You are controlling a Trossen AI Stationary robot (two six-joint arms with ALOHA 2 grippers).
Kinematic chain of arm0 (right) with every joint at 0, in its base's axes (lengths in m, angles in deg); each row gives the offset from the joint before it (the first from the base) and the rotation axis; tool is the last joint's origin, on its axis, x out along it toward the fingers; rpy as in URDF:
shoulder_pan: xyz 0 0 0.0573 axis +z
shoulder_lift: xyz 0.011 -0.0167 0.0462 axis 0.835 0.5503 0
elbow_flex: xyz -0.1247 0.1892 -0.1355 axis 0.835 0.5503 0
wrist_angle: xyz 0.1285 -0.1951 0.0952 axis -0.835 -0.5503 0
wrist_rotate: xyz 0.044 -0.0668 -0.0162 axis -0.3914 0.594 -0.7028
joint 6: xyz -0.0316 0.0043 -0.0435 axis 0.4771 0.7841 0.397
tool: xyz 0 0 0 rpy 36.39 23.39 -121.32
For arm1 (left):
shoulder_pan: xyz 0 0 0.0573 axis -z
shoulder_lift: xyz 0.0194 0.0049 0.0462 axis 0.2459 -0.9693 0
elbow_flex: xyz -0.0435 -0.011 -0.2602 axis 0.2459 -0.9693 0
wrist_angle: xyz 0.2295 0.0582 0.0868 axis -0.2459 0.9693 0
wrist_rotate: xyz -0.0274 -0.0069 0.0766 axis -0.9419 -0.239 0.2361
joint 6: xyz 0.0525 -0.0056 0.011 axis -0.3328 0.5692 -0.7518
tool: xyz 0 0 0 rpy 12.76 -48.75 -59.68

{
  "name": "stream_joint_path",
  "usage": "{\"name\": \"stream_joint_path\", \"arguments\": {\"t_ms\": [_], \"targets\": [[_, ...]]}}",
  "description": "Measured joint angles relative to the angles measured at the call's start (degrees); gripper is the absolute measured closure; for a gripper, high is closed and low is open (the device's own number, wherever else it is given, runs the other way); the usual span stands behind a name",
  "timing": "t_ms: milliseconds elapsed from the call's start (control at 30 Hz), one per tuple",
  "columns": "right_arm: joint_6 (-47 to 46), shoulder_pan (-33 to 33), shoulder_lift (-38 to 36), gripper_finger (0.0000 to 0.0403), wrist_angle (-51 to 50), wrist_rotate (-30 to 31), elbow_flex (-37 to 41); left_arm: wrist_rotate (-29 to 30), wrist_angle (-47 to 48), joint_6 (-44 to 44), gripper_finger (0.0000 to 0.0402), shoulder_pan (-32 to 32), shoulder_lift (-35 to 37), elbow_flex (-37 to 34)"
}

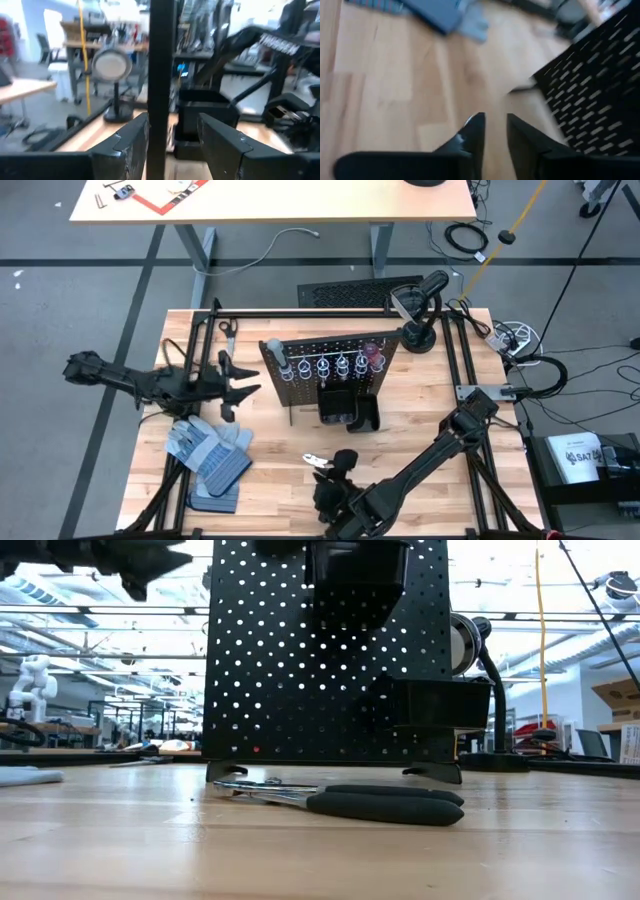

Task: Hang tools onto peg board
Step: Put the black pliers into the black container on the peg board

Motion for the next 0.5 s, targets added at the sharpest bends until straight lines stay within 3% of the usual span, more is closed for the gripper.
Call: {"name": "stream_joint_path", "arguments": {"t_ms": [167,367,500], "targets": [[9.29,0.59,0.00,0.0397,-3.78,6.79,-8.95,-2.37,-4.49,-3.66,0.0226,0.00,4.04,0.01],[23.57,1.05,-0.01,0.0401,-4.22,16.25,-19.59,-5.19,-6.75,-7.63,0.0226,0.00,6.08,3.20],[32.51,1.06,-3.41,0.0400,2.52,21.84,-18.51,-8.16,-6.86,-8.39,0.0226,0.00,5.81,6.81]]}}
